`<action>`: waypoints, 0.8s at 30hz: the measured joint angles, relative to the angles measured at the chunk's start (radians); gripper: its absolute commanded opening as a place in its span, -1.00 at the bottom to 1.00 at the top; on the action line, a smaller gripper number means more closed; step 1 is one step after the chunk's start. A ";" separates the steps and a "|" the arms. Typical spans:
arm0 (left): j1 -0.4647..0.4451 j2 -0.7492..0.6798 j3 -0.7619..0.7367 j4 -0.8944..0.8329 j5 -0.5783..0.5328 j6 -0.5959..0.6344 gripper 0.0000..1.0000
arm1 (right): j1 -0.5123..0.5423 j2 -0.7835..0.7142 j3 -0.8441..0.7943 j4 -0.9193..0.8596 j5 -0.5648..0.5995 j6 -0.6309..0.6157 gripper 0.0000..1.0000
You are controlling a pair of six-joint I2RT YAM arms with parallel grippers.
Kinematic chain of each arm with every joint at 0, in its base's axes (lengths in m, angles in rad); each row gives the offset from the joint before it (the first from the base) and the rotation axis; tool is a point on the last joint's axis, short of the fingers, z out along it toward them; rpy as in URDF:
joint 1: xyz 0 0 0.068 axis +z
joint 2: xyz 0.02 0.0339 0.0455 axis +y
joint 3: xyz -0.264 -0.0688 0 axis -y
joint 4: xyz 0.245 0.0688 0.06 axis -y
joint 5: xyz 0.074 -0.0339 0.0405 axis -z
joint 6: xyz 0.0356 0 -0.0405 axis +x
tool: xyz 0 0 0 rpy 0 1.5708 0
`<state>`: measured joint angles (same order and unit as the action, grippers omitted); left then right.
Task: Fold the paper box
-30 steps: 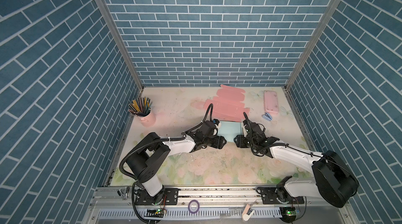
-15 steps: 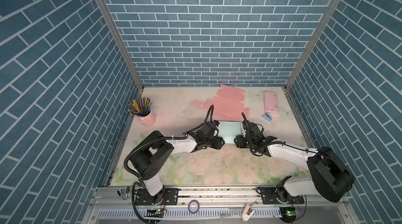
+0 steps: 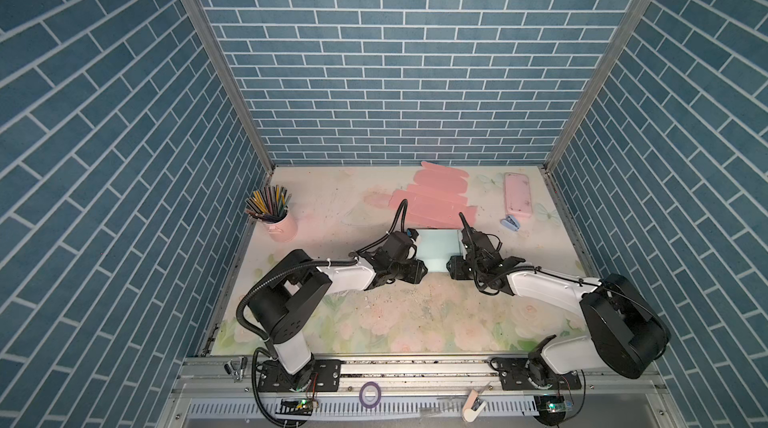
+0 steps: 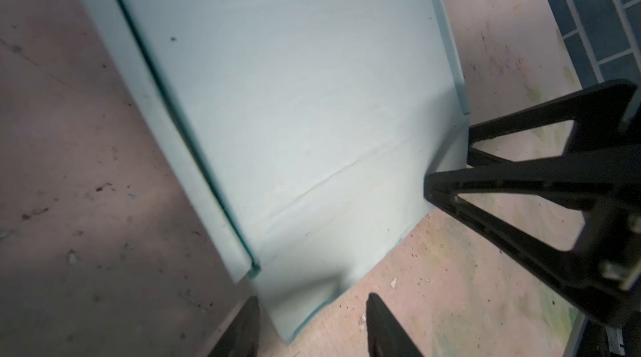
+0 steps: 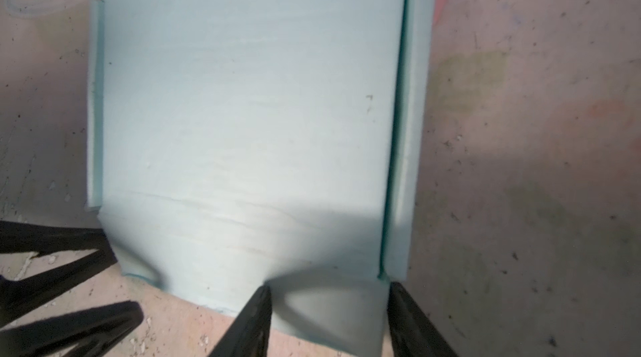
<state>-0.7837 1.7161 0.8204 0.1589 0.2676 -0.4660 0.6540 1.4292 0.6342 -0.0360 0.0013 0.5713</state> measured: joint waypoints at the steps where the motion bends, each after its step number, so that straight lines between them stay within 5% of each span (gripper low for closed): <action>1: 0.004 -0.002 0.000 -0.002 0.005 0.004 0.13 | 0.000 0.002 0.002 0.000 0.001 -0.001 0.08; 12: 0.111 -0.067 0.050 -0.108 0.070 0.071 0.25 | -0.007 0.021 0.010 0.007 -0.002 -0.003 0.07; 24: 0.154 0.356 0.676 -0.229 0.072 0.264 0.39 | -0.017 0.048 0.021 0.007 -0.005 -0.004 0.06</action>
<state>-0.6296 2.0716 1.4963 -0.0700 0.3397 -0.2016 0.6369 1.4769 0.6552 -0.0292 -0.0040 0.5674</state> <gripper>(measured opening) 0.694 0.531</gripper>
